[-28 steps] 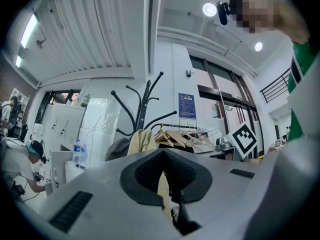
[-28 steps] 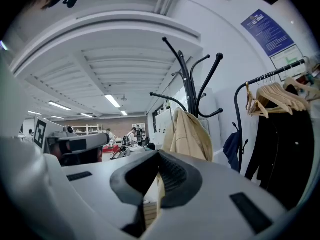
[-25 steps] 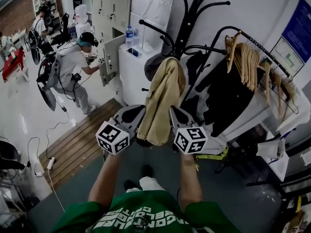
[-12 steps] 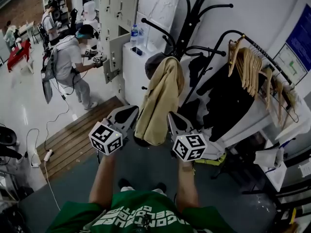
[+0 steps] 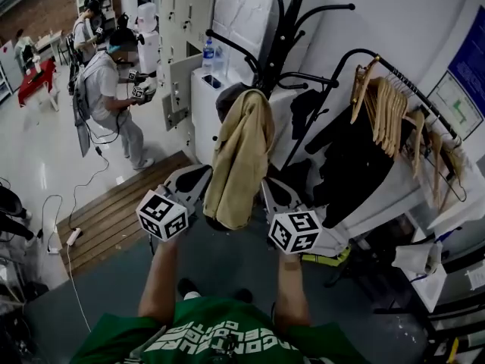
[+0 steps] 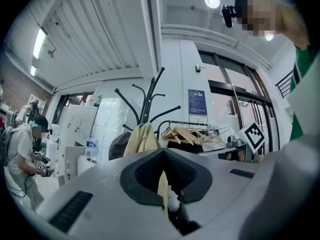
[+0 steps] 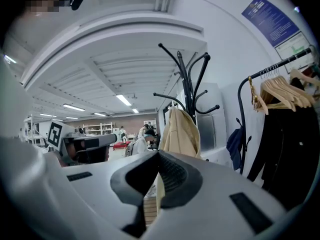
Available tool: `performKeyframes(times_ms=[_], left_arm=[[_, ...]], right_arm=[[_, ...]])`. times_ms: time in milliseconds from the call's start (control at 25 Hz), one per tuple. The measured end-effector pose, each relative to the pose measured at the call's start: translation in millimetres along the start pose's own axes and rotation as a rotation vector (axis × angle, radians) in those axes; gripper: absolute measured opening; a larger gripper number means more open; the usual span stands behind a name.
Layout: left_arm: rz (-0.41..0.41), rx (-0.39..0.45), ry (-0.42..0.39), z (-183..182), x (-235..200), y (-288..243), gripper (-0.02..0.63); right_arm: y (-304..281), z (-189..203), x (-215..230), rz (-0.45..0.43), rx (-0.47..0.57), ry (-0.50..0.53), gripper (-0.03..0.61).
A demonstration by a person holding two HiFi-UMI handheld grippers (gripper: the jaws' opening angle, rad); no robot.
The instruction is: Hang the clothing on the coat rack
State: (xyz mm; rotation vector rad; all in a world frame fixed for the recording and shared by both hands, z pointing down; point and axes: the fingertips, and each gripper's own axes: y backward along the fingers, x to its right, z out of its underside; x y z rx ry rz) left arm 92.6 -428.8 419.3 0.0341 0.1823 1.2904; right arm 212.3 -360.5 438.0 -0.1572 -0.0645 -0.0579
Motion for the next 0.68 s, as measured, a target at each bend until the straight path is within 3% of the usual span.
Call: performKeyframes(times_ms=[680], left_arm=[[-0.031,-0.022,-0.024,2,21,-27,0.005]], right_arm=[[15,9,40,0.004,-0.005,-0.03,0.008]])
